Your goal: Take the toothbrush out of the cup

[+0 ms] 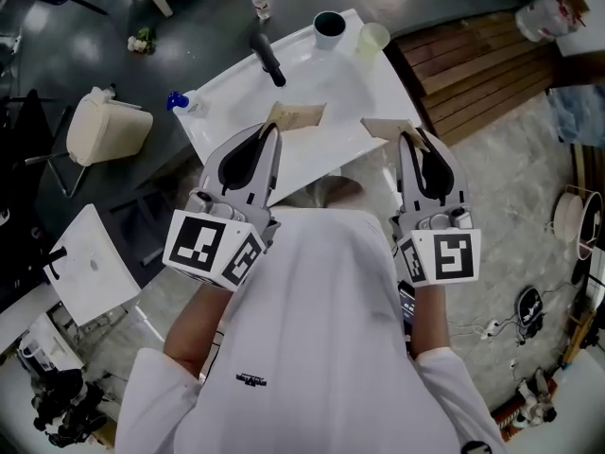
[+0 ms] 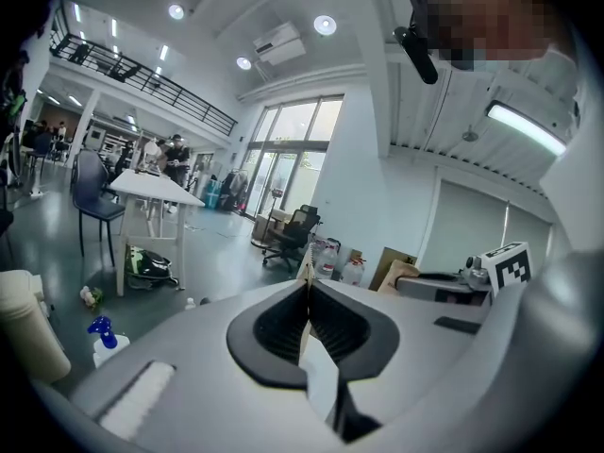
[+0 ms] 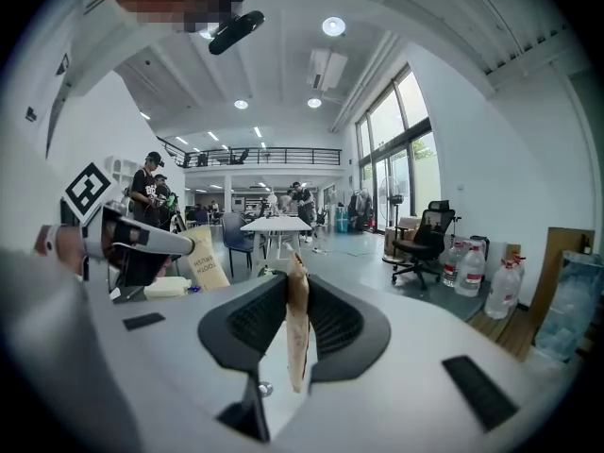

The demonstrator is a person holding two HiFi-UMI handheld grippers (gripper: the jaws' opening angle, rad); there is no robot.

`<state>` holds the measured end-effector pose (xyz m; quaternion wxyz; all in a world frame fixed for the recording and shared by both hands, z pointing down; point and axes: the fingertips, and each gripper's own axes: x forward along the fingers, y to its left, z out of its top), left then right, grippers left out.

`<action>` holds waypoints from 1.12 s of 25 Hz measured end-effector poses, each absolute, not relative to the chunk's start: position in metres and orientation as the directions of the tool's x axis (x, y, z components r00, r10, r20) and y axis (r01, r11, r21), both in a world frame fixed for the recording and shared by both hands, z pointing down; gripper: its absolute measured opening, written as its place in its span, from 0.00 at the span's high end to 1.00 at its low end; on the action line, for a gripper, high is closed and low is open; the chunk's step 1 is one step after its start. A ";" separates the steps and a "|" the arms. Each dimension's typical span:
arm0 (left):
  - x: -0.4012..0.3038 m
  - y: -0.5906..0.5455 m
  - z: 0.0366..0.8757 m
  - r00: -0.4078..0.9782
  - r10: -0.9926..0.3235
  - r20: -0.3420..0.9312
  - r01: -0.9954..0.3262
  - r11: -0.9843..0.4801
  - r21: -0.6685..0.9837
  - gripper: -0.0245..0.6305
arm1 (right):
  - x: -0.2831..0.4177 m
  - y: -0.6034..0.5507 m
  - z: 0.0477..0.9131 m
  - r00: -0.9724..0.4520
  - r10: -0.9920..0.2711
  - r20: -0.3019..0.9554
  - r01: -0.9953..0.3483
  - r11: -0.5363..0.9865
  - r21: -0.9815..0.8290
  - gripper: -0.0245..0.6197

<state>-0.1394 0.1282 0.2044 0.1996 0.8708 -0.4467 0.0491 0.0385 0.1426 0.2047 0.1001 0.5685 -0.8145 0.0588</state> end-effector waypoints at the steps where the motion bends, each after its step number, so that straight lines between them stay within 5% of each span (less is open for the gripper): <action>1: -0.138 0.124 0.203 0.593 -0.761 0.263 -0.800 -0.518 0.304 0.95 | 0.040 0.138 0.204 -0.338 -0.913 0.226 -0.936 0.351 0.017 0.87; 28: -0.107 -0.008 0.221 0.513 -0.817 0.263 -0.852 -0.449 0.268 0.95 | 0.056 0.045 0.236 -0.408 -0.877 0.253 -0.910 0.412 -0.039 0.87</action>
